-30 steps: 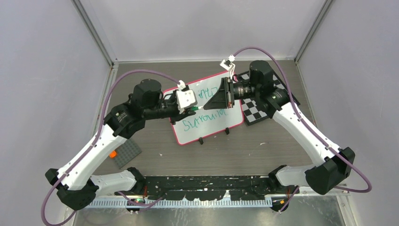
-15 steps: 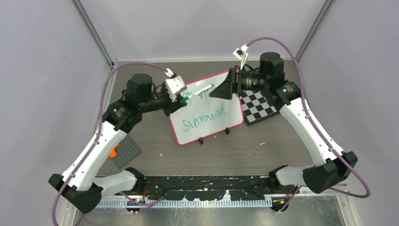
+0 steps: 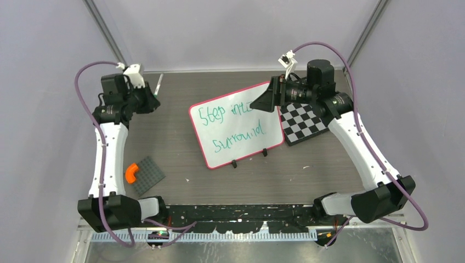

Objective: Write a sentence on the whiteboard
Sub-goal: Place the whiteboard marker at the center of the board.

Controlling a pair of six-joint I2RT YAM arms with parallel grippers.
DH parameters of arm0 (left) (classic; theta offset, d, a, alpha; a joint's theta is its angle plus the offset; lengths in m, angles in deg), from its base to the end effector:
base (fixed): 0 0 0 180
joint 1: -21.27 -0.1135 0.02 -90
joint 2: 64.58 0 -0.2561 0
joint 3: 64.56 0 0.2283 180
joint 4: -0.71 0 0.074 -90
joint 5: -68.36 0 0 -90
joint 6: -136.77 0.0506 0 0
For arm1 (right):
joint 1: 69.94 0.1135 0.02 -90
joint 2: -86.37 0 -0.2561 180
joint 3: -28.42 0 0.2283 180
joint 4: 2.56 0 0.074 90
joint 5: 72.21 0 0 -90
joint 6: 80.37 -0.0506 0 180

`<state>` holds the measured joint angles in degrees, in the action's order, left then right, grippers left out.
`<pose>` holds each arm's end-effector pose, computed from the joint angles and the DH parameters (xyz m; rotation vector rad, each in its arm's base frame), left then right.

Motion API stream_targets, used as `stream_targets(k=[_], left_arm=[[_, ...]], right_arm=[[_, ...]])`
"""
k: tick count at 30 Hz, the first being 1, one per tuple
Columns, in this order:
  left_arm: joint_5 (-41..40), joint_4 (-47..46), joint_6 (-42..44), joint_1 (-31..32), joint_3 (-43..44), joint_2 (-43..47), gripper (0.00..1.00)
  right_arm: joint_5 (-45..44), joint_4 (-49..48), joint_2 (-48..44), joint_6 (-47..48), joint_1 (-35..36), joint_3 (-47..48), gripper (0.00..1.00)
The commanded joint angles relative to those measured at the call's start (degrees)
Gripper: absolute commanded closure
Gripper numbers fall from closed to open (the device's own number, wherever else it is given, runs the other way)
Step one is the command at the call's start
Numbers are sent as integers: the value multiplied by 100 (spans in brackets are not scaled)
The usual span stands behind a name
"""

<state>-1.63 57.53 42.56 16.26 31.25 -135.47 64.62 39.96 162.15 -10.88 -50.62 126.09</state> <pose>0.2470 0.0043 0.3875 0.0364 2.1108 -0.3625 0.2431 0.1243 0.4086 -0.5575 1.9330 1.2389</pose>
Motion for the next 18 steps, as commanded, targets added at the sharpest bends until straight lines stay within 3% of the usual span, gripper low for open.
stream_targets(k=[1,10,18], left_arm=[[-177,547,365,-492,-694,78,100],[-375,549,1126,-572,-1699,-593,98],[-637,262,1490,-575,-1944,-1606,93]], right_arm=[[-195,284,-169,424,-60,-156,18],[-408,630,-161,784,-109,-339,18],[-569,848,-206,1042,-150,-495,18]])
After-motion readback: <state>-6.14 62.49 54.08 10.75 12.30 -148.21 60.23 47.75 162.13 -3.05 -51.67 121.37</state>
